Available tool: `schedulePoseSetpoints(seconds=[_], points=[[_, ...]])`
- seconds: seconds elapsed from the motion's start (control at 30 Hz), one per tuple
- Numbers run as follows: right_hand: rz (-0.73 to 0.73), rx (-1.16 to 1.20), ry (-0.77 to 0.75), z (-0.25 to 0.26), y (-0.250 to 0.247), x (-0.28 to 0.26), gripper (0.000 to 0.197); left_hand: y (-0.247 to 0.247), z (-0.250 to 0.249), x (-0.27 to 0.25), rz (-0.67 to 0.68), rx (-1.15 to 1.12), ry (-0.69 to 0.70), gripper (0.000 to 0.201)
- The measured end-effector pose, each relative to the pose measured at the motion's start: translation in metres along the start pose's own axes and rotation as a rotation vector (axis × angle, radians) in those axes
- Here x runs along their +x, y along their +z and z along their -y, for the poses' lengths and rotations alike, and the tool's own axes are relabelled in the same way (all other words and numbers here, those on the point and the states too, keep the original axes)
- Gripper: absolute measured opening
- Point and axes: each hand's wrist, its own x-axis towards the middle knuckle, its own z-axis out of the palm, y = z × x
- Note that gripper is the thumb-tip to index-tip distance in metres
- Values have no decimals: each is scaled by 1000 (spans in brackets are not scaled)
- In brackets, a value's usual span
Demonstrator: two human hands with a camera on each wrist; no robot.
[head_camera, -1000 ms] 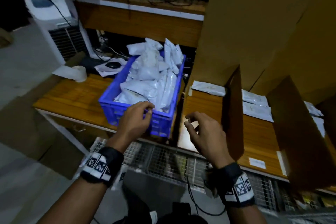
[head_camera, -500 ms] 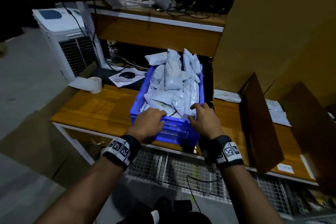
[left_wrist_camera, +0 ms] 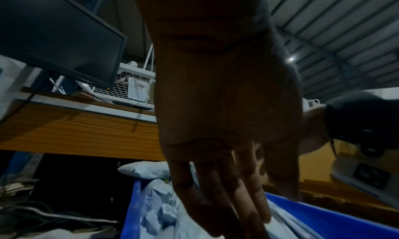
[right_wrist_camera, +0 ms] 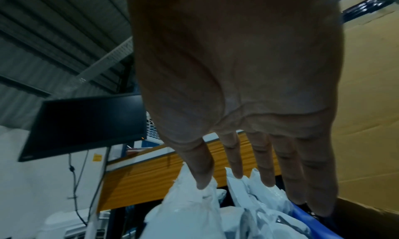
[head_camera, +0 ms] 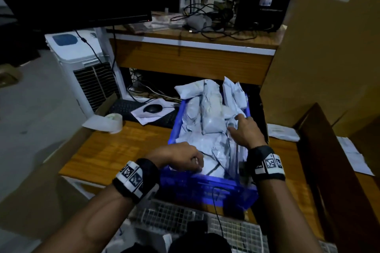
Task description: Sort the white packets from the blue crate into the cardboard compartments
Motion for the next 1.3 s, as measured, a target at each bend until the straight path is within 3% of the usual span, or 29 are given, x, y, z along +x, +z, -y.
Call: schedulePoseSetpoints(seconds=[0.13, 0.43, 0.63, 0.77, 0.97, 1.1, 1.3], points=[[33, -29, 57, 0, -5, 24, 55, -36, 26, 17, -120, -36, -1, 23], [79, -51, 160, -11, -8, 76, 65, -127, 103, 96, -568, -132, -150, 14], [182, -74, 254, -13, 11, 91, 46, -143, 158, 156, -538, 70, -277, 62], [193, -113, 302, -7, 10, 86, 25, -140, 181, 179, -424, 92, -281, 74], [203, -120, 295, -2, 7, 83, 40, -131, 187, 192, -478, 108, -324, 86], [203, -105, 294, -1, 8, 82, 40, -132, 187, 189, -503, 137, -326, 82], [182, -15, 298, -9, 5, 82, 41, -141, 181, 173, -575, -135, -244, 57]])
